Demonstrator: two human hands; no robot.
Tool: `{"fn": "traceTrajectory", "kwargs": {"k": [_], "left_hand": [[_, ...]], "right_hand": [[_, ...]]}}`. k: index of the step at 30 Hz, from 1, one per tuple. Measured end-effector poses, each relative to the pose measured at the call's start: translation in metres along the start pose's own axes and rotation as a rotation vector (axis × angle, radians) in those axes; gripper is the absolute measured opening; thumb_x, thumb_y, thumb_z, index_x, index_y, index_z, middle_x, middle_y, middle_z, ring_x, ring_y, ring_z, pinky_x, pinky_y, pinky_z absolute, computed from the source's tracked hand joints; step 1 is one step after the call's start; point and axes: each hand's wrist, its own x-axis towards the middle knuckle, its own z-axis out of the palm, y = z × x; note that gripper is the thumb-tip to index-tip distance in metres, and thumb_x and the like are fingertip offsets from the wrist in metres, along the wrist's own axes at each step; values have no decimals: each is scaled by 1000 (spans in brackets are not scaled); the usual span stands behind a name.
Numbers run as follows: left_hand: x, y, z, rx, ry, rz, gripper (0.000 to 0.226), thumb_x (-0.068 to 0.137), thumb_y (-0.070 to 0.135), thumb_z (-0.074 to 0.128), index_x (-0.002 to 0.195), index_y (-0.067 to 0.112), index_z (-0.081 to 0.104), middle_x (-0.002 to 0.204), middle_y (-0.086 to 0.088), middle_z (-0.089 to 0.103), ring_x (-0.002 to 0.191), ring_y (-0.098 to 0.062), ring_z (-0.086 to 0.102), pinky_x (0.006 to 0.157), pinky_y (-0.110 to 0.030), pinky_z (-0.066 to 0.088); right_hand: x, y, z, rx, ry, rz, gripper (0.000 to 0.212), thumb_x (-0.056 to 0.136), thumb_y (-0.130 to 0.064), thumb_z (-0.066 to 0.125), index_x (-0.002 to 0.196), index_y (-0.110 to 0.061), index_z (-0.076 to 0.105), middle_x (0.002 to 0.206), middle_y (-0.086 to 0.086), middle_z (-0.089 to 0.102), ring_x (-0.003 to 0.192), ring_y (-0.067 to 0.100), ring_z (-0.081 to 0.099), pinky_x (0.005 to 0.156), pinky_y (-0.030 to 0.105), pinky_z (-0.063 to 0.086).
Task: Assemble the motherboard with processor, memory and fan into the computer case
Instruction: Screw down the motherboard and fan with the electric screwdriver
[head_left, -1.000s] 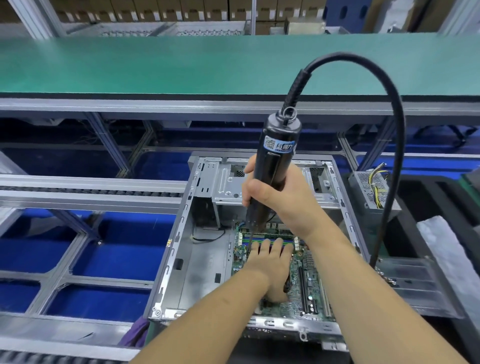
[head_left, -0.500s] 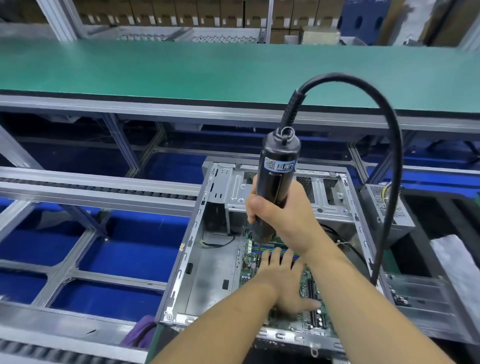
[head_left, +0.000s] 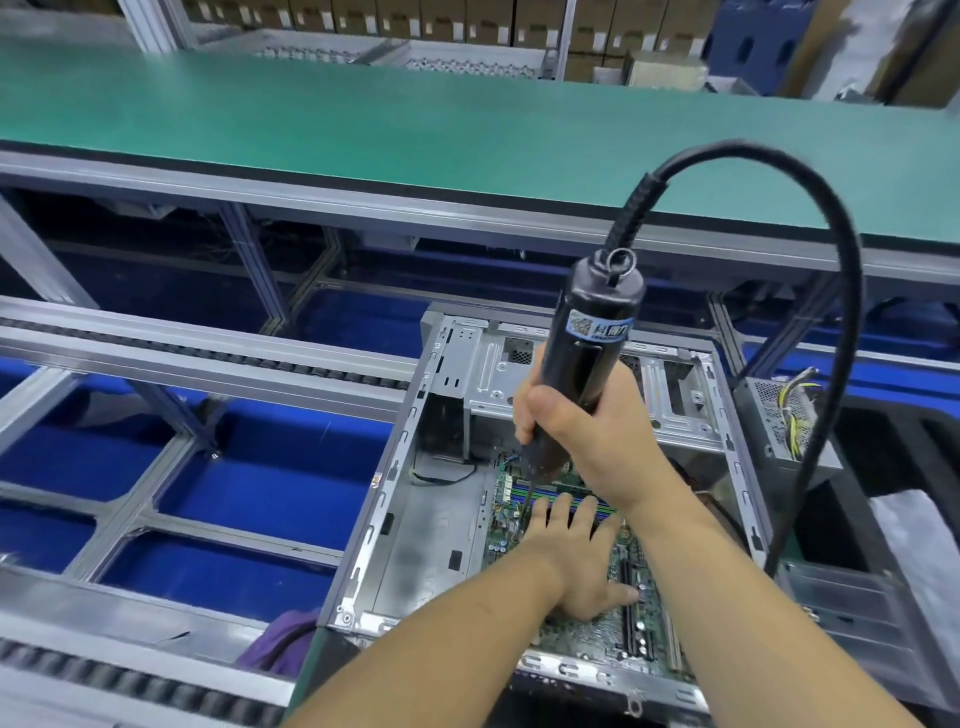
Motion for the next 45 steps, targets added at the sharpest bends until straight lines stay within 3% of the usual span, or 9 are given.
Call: {"fn": "traceTrajectory", "kwargs": {"k": [12, 18, 21, 24, 29, 32, 36, 42, 45], "left_hand": [[-2, -1, -1, -13, -3, 18, 79, 99, 57, 35, 158, 19, -2, 163, -18, -13, 146, -44, -18, 116, -57, -15], [-2, 0, -1, -6, -13, 5, 82, 99, 60, 32, 157, 19, -6, 163, -17, -14, 147, -43, -18, 117, -56, -14], [-1, 0, -1, -9, -11, -4, 85, 98, 64, 33, 157, 19, -8, 163, -14, -15, 147, -41, -19, 118, -56, -13], [-1, 0, -1, -10, -12, -3, 85, 98, 64, 32, 157, 19, -9, 163, -14, -17, 147, -41, -19, 118, -56, -14], [0, 0, 0, 17, -9, 0, 94, 94, 67, 41, 156, 18, -10, 163, -15, -16, 147, -43, -18, 118, -58, -12], [0, 2, 3, 69, -2, -13, 102, 91, 69, 47, 156, 17, -11, 163, -15, -12, 147, -44, -13, 118, -60, -7], [1, 5, 6, 127, 36, -30, 99, 91, 69, 46, 157, 16, -5, 162, -16, -2, 147, -45, -2, 119, -60, -1], [-1, 3, 5, 135, 47, -12, 99, 91, 71, 45, 157, 14, -3, 162, -19, 1, 147, -45, 0, 118, -61, -2], [-3, 3, 4, 127, 51, -7, 98, 91, 69, 45, 157, 13, -1, 162, -20, 2, 146, -46, 0, 118, -61, -2]], "right_hand": [[1, -4, 4, 19, -57, -37, 58, 79, -49, 67, 81, 8, 55, 65, 20, 59, 63, 32, 59, 68, 59, 49], [3, -2, 1, 52, -35, -51, 67, 78, -57, 71, 79, 8, 56, 66, 23, 56, 63, 28, 58, 66, 41, 50], [3, -2, -3, 72, -18, -52, 81, 71, -78, 70, 77, 2, 56, 64, 19, 57, 61, 30, 57, 65, 47, 49], [3, -2, -4, 67, 5, -45, 79, 67, -80, 72, 79, -4, 55, 64, 16, 60, 61, 30, 58, 65, 54, 50], [6, -2, -4, 4, 8, -68, 77, 75, -70, 72, 79, 6, 56, 66, 21, 60, 62, 25, 61, 66, 46, 51], [6, -2, -5, 27, 32, -59, 57, 76, -63, 73, 80, -10, 55, 65, 14, 62, 61, 25, 60, 65, 47, 51], [5, -4, -5, 51, 35, -56, 59, 69, -77, 73, 80, -22, 59, 65, 10, 61, 60, 25, 60, 63, 43, 52], [4, -6, -2, -22, 10, -67, 61, 75, -63, 73, 78, -5, 57, 65, 12, 63, 63, 29, 61, 68, 57, 52], [5, -4, 0, -36, 3, -69, 57, 76, -56, 70, 78, -1, 57, 65, 14, 63, 63, 29, 61, 67, 56, 52]]}}
